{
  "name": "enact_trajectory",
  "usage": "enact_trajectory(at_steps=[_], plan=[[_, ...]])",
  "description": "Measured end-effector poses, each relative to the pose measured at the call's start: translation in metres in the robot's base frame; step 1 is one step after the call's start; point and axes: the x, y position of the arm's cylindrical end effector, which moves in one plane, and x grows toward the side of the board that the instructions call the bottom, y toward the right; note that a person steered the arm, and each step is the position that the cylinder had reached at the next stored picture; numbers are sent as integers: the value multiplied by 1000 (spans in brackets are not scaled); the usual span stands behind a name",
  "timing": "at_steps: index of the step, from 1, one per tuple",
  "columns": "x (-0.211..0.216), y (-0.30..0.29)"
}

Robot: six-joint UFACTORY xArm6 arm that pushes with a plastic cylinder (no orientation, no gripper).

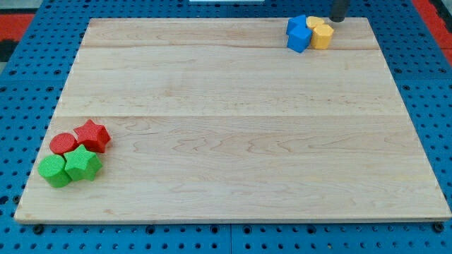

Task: Separate the yellow blocks

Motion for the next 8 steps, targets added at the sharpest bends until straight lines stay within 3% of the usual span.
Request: enact_trajectory(at_steps=[8], plan=[[1,-24]])
